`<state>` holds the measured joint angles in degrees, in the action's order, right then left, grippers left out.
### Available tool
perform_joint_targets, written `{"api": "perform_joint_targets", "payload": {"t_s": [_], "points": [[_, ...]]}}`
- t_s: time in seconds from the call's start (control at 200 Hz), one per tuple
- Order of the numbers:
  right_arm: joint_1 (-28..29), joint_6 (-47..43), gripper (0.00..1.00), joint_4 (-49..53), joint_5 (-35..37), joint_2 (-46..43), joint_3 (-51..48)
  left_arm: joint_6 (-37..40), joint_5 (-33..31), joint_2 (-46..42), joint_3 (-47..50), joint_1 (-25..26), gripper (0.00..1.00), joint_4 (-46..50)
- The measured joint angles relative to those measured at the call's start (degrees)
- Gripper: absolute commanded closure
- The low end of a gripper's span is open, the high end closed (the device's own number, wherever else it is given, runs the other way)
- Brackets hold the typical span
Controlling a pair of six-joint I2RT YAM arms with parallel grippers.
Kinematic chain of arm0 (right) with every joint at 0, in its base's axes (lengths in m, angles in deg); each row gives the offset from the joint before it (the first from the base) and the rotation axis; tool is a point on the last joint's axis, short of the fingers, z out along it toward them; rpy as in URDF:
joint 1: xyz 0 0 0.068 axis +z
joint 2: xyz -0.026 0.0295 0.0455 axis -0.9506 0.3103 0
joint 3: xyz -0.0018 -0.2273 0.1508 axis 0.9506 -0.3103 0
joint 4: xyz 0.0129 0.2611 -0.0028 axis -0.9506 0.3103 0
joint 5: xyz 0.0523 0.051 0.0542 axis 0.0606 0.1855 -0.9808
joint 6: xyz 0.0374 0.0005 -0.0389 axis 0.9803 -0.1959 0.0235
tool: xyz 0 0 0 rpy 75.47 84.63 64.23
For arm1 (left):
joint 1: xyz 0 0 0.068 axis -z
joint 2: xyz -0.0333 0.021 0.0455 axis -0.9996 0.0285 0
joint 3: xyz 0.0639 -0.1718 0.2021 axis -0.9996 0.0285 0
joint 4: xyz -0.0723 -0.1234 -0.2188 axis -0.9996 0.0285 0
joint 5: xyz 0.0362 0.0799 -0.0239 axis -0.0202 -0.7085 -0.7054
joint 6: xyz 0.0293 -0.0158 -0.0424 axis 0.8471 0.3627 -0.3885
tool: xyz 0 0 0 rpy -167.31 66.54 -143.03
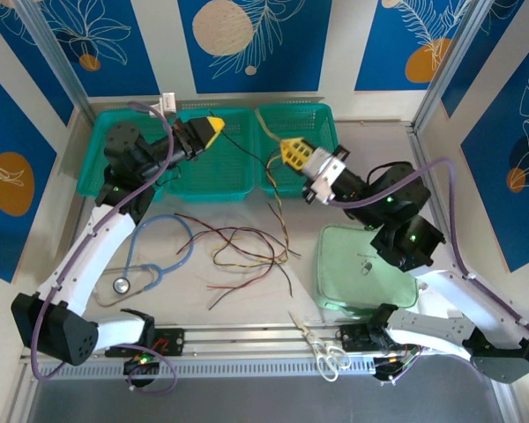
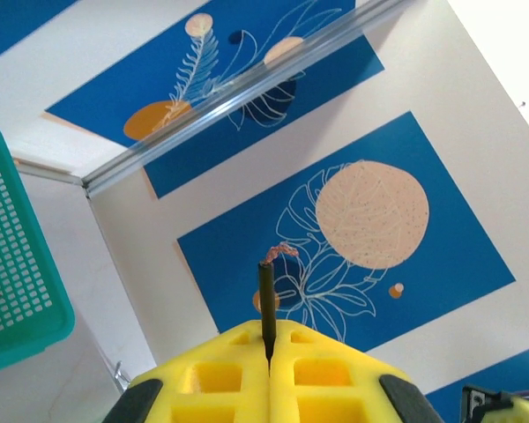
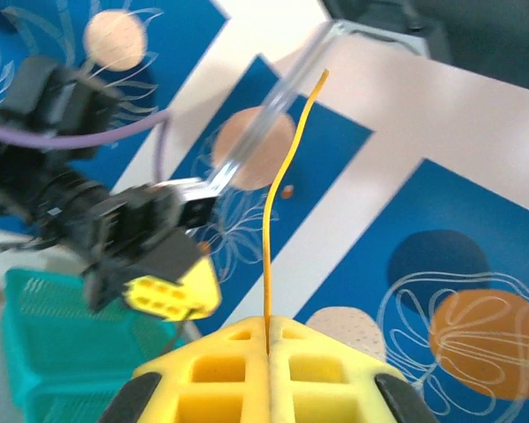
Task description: Untangle the cables
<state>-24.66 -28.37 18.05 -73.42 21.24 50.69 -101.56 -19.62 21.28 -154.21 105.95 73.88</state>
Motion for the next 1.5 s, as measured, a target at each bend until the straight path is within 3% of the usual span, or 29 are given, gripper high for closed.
{"api": "perform_joint_targets", "payload": {"t_s": [0.465, 1.131, 1.341, 1.501], "points": [[-14.56, 12.44, 1.00, -10.51, 0.24, 1.73, 6.19, 1.31, -3.04, -3.72, -3.45, -11.39, 1.00, 3.04], [-37.44, 28.65, 1.00, -8.39, 1.97, -3.76, 6.19, -4.61, -1.70, -10.93, 2.23, -34.88, 1.00, 0.85], [-42.80, 30.18, 1.00, -6.93, 1.90, -5.62, 6.25, -7.17, -7.28, -14.23, 9.90, -43.06, 1.00, -2.56], [-47.67, 30.60, 1.00, -6.47, 1.49, -5.14, 7.37, -8.94, -13.57, -12.24, 13.92, -45.62, 1.00, -4.31]]}}
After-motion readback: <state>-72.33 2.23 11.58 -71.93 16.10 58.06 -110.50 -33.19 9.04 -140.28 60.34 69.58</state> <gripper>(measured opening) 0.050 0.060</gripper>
